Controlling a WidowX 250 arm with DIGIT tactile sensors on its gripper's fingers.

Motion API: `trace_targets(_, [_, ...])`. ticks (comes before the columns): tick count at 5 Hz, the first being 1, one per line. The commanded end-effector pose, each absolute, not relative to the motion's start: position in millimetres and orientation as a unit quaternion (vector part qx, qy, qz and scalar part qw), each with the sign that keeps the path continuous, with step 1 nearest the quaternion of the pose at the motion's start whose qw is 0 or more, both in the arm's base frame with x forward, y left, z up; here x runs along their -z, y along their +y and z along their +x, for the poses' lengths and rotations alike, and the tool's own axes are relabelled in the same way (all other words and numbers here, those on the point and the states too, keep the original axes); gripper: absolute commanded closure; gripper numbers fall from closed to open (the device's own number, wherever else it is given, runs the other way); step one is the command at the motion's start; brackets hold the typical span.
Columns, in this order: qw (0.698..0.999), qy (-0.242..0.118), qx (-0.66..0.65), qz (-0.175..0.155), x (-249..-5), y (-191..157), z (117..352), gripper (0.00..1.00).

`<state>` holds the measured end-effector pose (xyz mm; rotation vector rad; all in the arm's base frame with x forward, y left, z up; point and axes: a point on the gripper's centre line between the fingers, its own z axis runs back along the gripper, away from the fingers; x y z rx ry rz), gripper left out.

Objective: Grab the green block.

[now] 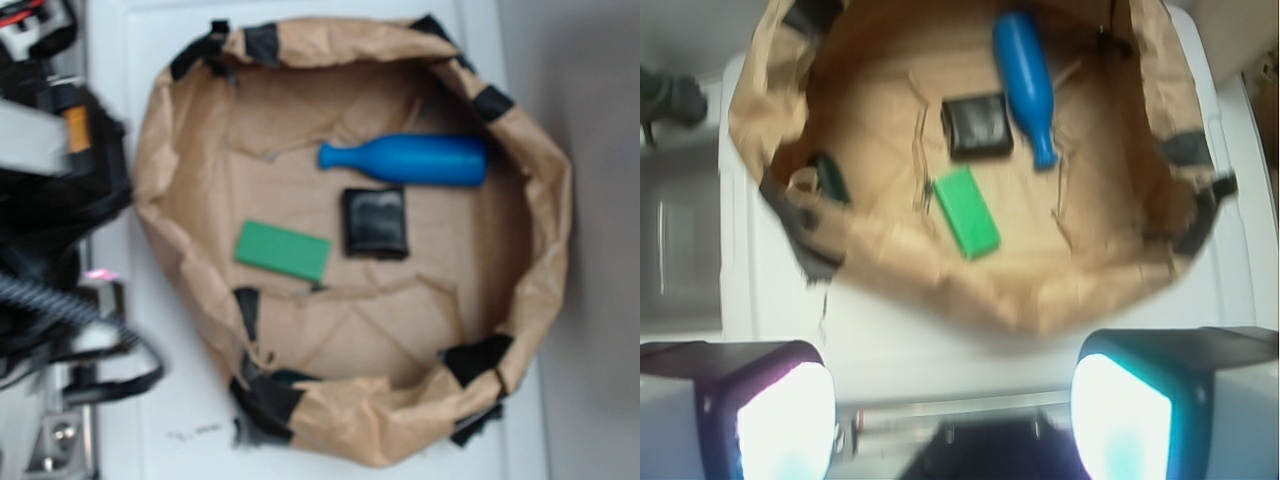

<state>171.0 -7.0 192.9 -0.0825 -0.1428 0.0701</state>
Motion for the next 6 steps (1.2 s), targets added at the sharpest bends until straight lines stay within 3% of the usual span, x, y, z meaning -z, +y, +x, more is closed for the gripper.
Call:
trace_targets(1, [0.996,-0.062,-0.035,-0.06,-155.1,2.7,222.4,0.0])
trace_targets(2, [0.997,-0.045,-0.012,-0.068,-118.9,0.1,242.0,0.0])
trace_targets(4, [0.997,-0.009,0.024,-0.072,-36.5,-15.5,252.2,0.0])
trace_targets(5, [0.996,0.003,0.055,-0.071,-11.5,-26.9,255.3,0.0])
trace_targets(6, [0.993,0.006,0.075,-0.089,-8.0,-34.9,245.9,0.0])
